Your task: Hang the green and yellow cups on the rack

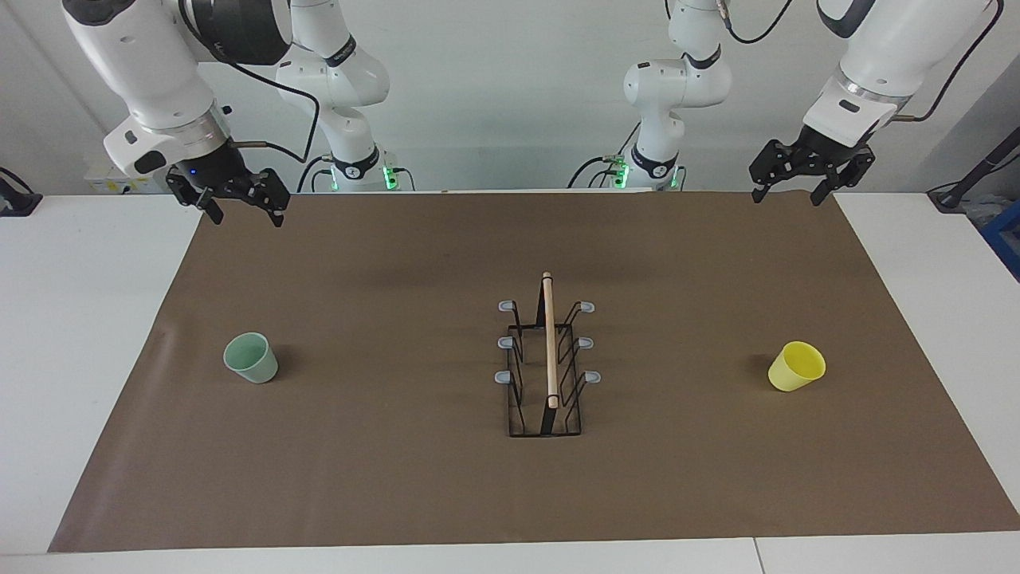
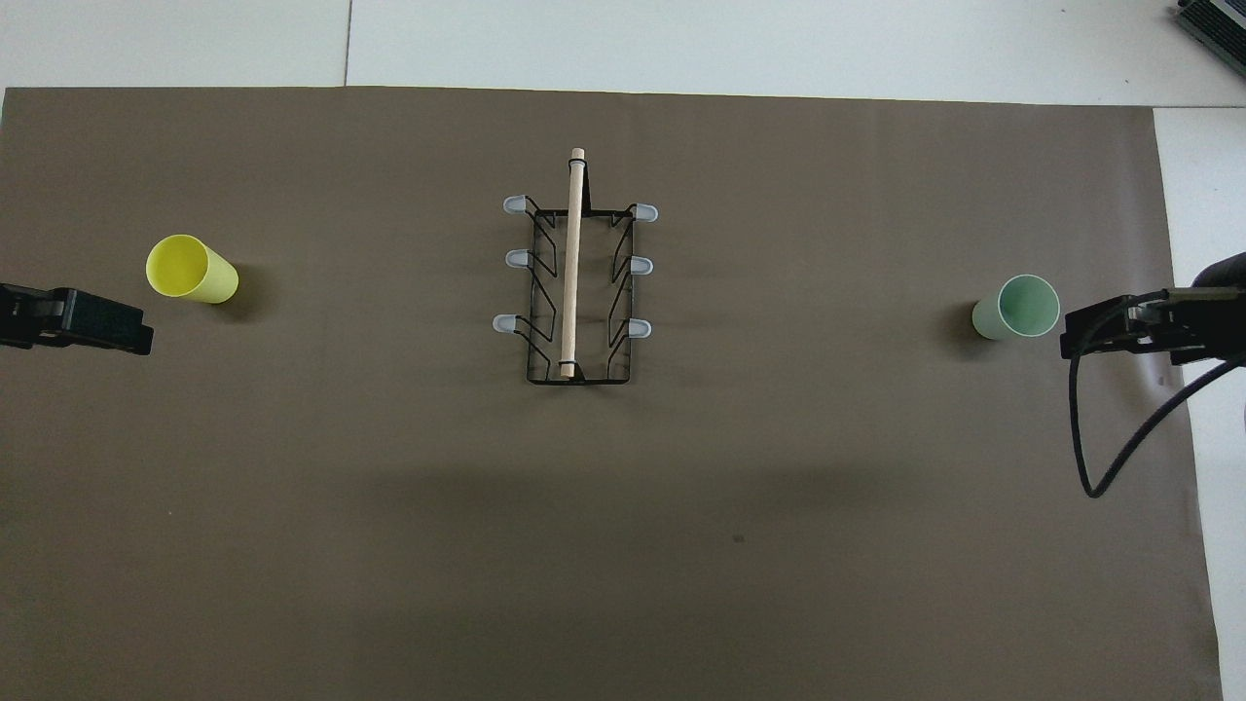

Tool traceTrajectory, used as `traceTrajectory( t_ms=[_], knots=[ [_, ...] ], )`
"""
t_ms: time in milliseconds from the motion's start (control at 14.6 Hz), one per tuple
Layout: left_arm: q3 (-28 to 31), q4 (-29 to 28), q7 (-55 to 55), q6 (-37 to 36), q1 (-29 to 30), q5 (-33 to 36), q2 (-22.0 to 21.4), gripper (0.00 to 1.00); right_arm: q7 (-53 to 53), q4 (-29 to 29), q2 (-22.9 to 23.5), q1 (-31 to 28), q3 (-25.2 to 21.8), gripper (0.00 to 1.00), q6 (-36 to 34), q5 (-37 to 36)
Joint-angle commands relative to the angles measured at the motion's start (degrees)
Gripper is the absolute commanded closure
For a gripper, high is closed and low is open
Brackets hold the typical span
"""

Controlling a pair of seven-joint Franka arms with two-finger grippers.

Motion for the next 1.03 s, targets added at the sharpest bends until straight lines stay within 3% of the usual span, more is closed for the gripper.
traceTrajectory(
  t_ms=[0, 960],
  knots=[
    [0.0, -2.0, -0.4, 0.9, -0.2, 0.8, -1.6, 0.0, -0.9, -1.6, -1.1, -0.2, 0.4, 0.0, 1.6, 0.7],
    [0.1, -2.1, -1.2, 1.5, -0.5, 0.7, -1.8, 0.0, -0.7, -1.8, -1.2, -0.2, 0.5, 0.0, 1.8, 0.8]
  ],
)
